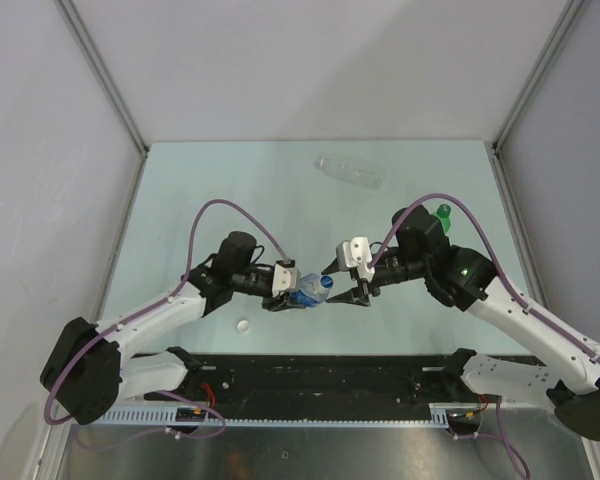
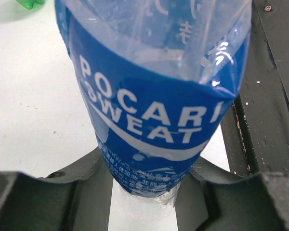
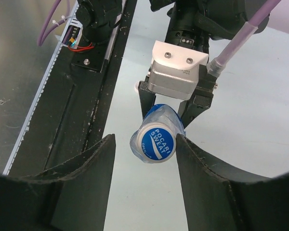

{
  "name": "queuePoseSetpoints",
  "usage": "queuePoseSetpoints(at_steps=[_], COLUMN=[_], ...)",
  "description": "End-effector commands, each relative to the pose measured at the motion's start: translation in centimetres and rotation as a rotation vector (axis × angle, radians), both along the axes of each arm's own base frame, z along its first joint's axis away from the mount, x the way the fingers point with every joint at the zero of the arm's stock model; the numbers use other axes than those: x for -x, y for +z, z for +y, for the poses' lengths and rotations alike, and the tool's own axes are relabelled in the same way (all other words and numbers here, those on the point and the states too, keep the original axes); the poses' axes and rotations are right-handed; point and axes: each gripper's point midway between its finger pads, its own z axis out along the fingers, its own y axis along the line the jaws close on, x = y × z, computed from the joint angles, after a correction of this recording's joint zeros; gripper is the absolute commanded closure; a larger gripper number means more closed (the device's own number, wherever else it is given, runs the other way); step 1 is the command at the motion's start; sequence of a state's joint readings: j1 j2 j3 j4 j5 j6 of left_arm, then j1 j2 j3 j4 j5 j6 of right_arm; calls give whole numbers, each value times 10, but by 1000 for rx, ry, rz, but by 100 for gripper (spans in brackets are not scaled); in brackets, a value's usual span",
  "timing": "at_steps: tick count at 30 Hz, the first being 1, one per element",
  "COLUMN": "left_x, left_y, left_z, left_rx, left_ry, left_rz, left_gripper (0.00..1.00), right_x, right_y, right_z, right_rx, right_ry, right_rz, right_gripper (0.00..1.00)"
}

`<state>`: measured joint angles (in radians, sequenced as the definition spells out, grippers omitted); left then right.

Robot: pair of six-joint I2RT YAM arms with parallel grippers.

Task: Screw on the bottle caps
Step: Screw the bottle cap onto the plastic bottle.

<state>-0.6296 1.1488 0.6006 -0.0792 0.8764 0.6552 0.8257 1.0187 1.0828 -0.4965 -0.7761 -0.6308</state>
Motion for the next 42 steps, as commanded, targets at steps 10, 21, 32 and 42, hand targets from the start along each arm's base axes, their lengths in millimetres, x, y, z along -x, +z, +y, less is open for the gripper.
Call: queuePoseSetpoints(at_steps=[10,21,32,42], left_x=[-2,-11,-52,-70], left_y=[26,71,109,130], left_z=[-8,-8,-6,0], left_rx=[58,141,260,320], left_ry=[-44,26,301,447], left_rz=[-55,-153,-181,-218], left_gripper=[100,100,100,100], right_x=[2,-14,-54,-98], right_y=[11,-10,-27,-45], right_z=[4,10,19,14], right_rx=[-4,65,109,100], right_ry=[7,-92,-388,-742], right_rz=[35,125,200,335], right_gripper=[61,98,100,100])
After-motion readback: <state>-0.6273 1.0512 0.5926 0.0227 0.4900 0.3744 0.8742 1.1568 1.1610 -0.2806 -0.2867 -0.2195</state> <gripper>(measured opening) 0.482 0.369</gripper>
